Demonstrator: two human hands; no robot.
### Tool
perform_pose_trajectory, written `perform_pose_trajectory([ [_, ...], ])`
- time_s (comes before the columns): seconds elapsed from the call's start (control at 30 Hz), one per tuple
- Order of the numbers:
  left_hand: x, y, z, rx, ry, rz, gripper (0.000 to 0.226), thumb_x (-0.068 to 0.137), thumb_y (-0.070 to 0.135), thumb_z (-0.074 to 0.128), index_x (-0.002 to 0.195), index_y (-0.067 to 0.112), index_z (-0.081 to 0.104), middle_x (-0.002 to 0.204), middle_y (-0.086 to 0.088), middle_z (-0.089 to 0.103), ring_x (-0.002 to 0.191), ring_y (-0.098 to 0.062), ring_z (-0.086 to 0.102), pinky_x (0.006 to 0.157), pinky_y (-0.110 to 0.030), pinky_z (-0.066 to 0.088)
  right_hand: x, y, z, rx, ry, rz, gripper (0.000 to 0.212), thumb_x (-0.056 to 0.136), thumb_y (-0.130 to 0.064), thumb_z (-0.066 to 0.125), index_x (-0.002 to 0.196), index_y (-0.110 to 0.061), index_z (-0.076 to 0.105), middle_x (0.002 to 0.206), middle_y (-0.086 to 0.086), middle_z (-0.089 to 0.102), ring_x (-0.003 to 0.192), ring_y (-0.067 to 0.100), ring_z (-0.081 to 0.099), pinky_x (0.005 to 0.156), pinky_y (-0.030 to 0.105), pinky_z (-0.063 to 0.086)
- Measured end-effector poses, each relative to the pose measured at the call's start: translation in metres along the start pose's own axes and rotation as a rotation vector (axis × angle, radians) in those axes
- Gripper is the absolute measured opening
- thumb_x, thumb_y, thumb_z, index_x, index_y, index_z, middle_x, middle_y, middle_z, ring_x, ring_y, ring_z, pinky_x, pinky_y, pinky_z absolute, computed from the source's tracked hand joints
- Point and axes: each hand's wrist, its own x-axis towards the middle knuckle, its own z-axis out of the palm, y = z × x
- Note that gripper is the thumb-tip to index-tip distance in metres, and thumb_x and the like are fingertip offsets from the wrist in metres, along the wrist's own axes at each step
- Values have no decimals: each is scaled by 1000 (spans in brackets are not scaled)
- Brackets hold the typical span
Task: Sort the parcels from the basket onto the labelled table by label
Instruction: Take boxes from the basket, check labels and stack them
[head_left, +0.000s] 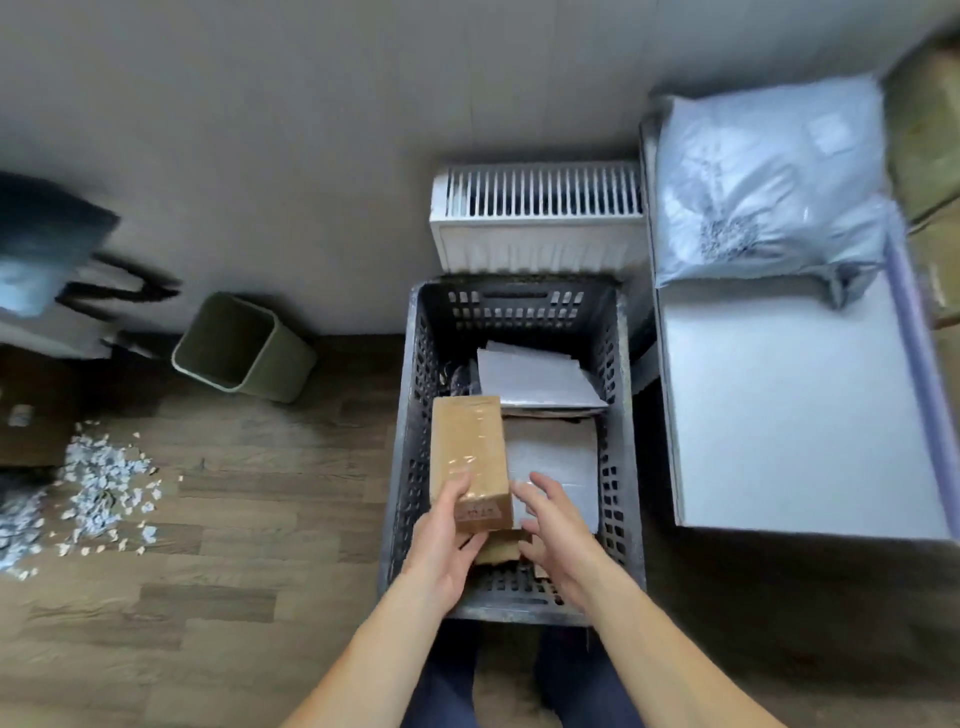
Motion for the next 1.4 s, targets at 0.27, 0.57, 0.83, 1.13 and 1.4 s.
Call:
perform_pose_trajectory([
  [0.27, -127, 63, 44, 362, -194, 308, 57, 76, 47, 80, 125, 19, 74, 121, -12, 75, 117, -31, 66, 98, -44, 47, -106, -116, 27, -49, -157, -365, 45, 101, -28, 62, 143, -40, 49, 122, -6, 74, 104, 16, 75, 84, 38, 61],
  [0.57, -263, 215, 143, 370, -392, 828, 77, 73, 42, 83, 138, 11, 57, 122, -10, 75, 114, -29, 70, 97, -44, 54, -239, -293, 46, 21, -213, -958, 44, 101, -15, 63, 142, -26, 55, 115, 5, 77, 101, 24, 75, 87, 43, 59],
  [0.83, -391, 302, 195, 387, -734, 1134, 113, 63, 60, 92, 150, 10, 40, 133, -16, 68, 123, -38, 65, 113, -63, 40, -375, -365, 54, 182, -420, -1160, 93, 68, -47, 94, 143, -11, 50, 138, 17, 62, 123, 36, 58, 98, 53, 48],
  [1.13, -444, 322, 196, 416, -1025, 1036, 75, 84, 47, 72, 147, 13, 52, 139, -19, 64, 128, -39, 61, 94, -49, 57, -421, -357, 62, 186, -710, -1168, 80, 87, -53, 74, 151, -11, 50, 149, 25, 52, 134, 41, 54, 110, 59, 46],
  [1.4, -438, 324, 198, 335, -907, 1112, 97, 72, 36, 87, 151, 15, 35, 122, -16, 74, 115, -36, 70, 99, -66, 52, -419, -346, 57, 30, -235, -1213, 68, 90, -69, 59, 143, -27, 55, 136, 9, 68, 131, 28, 61, 118, 59, 35],
])
